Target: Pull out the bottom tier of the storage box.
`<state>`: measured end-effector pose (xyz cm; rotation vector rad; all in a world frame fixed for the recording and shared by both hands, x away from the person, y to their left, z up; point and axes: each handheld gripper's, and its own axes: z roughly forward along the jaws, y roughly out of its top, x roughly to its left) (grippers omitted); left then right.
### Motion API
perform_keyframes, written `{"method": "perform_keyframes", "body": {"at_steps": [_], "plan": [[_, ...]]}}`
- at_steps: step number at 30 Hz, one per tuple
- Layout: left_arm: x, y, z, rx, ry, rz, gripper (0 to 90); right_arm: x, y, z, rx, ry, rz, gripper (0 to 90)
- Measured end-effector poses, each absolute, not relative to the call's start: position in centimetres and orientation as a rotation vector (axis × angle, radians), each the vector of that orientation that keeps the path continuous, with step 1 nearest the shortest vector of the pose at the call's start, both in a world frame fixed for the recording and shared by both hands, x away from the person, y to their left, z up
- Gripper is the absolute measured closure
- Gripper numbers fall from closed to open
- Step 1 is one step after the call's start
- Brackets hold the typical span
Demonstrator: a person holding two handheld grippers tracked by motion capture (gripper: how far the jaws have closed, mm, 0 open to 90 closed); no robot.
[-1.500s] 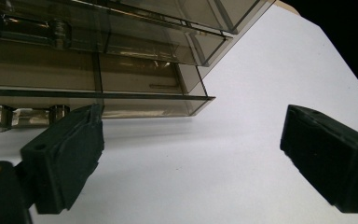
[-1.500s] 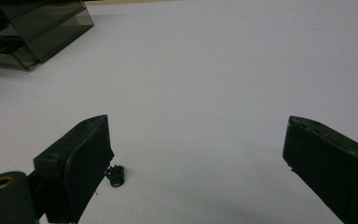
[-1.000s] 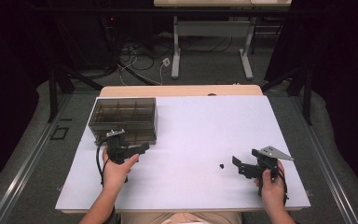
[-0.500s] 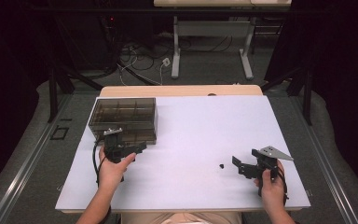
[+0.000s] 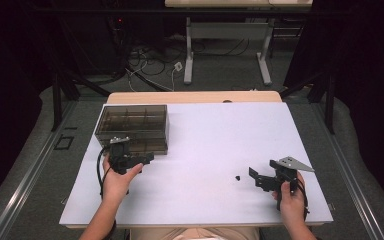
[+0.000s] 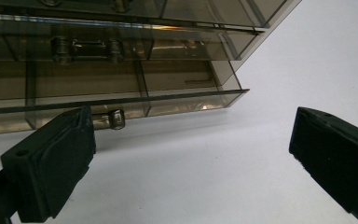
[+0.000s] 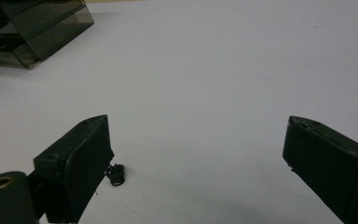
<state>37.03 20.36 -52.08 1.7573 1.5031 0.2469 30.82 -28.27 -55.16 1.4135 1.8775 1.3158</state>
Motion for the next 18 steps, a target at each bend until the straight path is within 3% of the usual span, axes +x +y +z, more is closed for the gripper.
{"method": "perform_keyframes", "body": {"at_steps": [18], "plan": [[37.0,21.5,-51.7,1.812,1.529,0.294,0.5,30.8,-28.2,-55.2,1.420,1.879,1.316,7.4]]}}
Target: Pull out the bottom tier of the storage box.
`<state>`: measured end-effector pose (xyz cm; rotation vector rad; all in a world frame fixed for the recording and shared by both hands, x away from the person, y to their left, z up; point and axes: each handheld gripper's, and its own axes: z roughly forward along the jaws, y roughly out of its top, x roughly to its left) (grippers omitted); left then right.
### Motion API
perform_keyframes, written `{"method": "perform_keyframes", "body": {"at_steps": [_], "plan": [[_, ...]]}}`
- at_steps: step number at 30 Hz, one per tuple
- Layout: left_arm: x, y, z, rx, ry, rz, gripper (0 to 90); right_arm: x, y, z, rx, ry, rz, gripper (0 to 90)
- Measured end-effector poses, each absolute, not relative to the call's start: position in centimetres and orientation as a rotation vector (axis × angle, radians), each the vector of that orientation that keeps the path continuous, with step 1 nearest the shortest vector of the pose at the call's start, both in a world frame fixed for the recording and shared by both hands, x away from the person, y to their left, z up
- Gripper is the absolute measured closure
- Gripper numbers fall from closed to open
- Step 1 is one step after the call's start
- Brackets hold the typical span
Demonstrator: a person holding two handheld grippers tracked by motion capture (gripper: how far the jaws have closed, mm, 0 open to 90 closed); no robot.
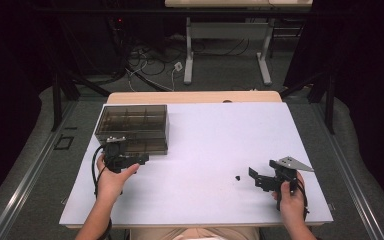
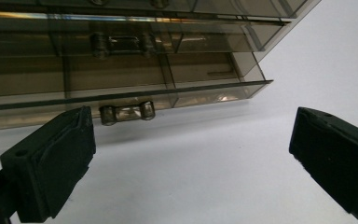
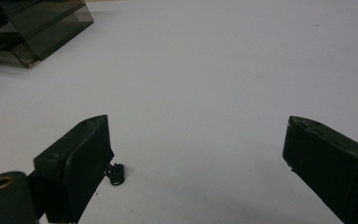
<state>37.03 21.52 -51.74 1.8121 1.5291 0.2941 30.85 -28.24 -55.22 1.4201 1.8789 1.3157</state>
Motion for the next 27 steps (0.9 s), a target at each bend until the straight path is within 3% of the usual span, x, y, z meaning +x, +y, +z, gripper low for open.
{"method": "perform_keyframes", "body": {"at_steps": [27], "plan": [[37.8,24.2,-50.6,1.822,1.552,0.309,0.6,30.8,-28.1,-55.3,1.424,1.881,1.303,7.7]]}}
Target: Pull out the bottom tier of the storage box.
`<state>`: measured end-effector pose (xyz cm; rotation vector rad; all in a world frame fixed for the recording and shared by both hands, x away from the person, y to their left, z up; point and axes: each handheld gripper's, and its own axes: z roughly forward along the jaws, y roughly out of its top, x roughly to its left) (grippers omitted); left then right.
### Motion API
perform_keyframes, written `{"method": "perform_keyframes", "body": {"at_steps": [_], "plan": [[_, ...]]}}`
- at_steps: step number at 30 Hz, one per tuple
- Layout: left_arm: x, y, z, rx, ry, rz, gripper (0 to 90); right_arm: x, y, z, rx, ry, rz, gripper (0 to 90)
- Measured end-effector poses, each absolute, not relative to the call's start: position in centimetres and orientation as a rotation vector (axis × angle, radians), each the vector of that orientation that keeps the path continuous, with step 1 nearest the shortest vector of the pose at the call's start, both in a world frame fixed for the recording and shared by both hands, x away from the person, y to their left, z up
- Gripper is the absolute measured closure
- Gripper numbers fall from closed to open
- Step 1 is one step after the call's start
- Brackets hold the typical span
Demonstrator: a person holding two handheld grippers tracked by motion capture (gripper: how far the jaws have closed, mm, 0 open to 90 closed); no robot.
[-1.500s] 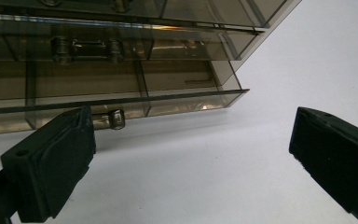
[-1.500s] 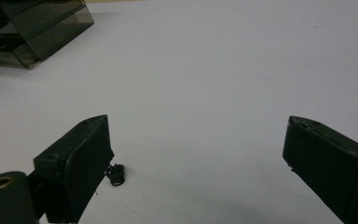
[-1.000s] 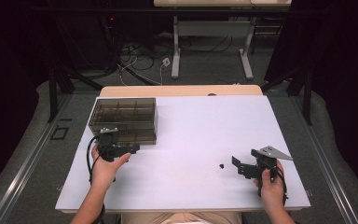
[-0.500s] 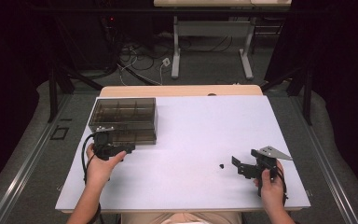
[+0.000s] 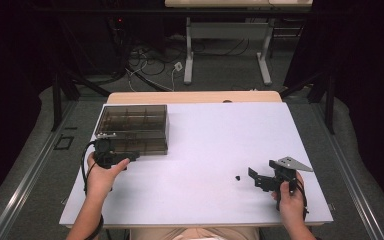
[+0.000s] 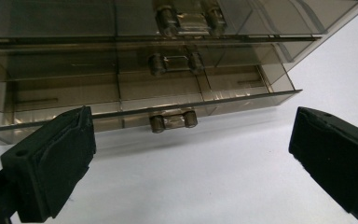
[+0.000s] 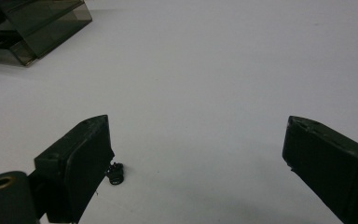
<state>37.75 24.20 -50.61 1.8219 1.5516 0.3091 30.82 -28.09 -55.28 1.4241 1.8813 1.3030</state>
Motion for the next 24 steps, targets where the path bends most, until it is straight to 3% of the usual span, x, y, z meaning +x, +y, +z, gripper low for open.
{"method": "perform_keyframes", "body": {"at_steps": [24], "plan": [[39.2,27.7,-49.5,1.837,1.623,0.280,3.0,30.8,-28.0,-55.4,1.419,1.884,1.294,7.6]]}}
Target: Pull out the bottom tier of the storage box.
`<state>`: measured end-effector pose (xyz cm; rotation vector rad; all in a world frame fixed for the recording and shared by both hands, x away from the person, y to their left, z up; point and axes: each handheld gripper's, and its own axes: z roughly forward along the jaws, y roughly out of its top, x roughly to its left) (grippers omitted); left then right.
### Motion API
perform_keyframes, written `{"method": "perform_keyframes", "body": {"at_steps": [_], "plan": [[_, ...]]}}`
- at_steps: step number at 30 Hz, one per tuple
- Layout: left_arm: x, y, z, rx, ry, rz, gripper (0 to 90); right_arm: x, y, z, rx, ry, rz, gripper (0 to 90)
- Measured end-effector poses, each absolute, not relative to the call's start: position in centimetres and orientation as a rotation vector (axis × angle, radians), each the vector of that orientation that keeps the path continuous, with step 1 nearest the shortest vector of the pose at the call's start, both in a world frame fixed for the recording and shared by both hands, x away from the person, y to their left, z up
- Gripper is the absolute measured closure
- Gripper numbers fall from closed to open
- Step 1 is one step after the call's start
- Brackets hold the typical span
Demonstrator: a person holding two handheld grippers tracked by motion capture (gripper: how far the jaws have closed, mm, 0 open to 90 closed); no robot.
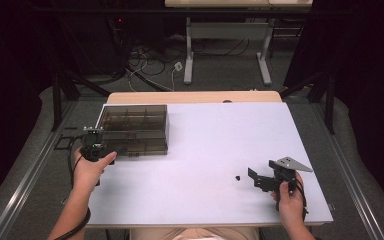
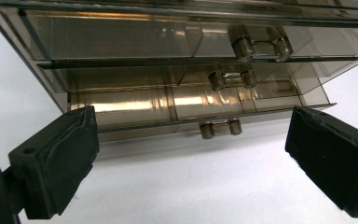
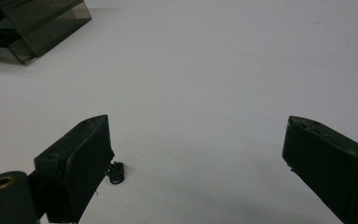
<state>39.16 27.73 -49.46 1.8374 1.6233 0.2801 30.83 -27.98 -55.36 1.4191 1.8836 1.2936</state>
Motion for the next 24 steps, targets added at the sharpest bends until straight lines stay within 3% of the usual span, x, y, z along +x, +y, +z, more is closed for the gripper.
{"method": "perform_keyframes", "body": {"at_steps": [11,24], "plan": [[39.6,29.2,-49.3,1.847,1.650,0.246,6.5,30.8,-27.8,-55.4,1.427,1.884,1.293,7.7],[39.9,30.3,-49.5,1.864,1.687,0.311,25.4,30.9,-27.8,-55.5,1.425,1.881,1.298,7.7]]}}
